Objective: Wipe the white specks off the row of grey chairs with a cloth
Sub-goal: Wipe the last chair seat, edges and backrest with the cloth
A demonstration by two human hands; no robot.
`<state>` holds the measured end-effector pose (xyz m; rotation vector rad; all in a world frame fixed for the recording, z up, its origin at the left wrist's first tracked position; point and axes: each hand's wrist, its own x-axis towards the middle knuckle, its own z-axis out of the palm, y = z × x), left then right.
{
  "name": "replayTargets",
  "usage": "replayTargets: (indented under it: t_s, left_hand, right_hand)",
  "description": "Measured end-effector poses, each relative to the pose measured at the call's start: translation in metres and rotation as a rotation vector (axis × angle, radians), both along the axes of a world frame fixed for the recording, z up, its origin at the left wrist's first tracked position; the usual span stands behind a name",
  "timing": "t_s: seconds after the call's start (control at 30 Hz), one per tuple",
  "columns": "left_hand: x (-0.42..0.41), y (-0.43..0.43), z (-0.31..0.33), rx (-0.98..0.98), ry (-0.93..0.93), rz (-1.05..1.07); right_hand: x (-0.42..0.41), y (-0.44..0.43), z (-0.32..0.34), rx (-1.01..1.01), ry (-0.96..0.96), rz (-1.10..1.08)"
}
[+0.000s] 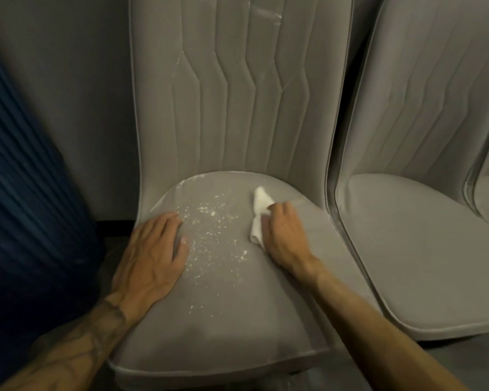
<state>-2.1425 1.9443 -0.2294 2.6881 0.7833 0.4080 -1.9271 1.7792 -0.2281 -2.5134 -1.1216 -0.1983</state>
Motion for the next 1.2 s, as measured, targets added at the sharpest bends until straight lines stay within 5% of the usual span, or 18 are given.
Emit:
replayTargets:
  t_s: [0.1,0.3,0.5,0.7,0.93,1.1,1.2]
  left_hand:
    - [0.000,0.000,0.001,-0.012,0.001,-0.003]
    - [0.002,0.000,0.000,-0.015,0.033,0.014]
    - [0.002,0.003,-0.003,-0.025,0.019,0.015]
    - [0.005,0.002,-0.002,-0.026,0.018,0.032]
    - [0.005,0.003,-0.001,-0.014,0.007,0.023]
    - [0.007,0.002,-0.002,-0.024,0.015,0.028]
    - [0.007,0.003,-0.002,-0.029,0.029,0.032]
  right_hand:
    - [0.009,-0.011,-0.002,-0.013,0.005,0.167]
    - [0.061,0.018,0.013,-0.055,-0.040,-0.312]
    - [0.031,0.033,0.004,0.001,0.001,0.170]
    - [0.084,0.036,0.011,-0.060,-0.026,-0.275]
    - [0.043,0.066,0.003,-0.002,0.000,0.287]
    - [0.098,0.067,0.009,-0.045,-0.031,-0.096]
    - [0.056,0.096,0.004,0.034,0.036,0.039]
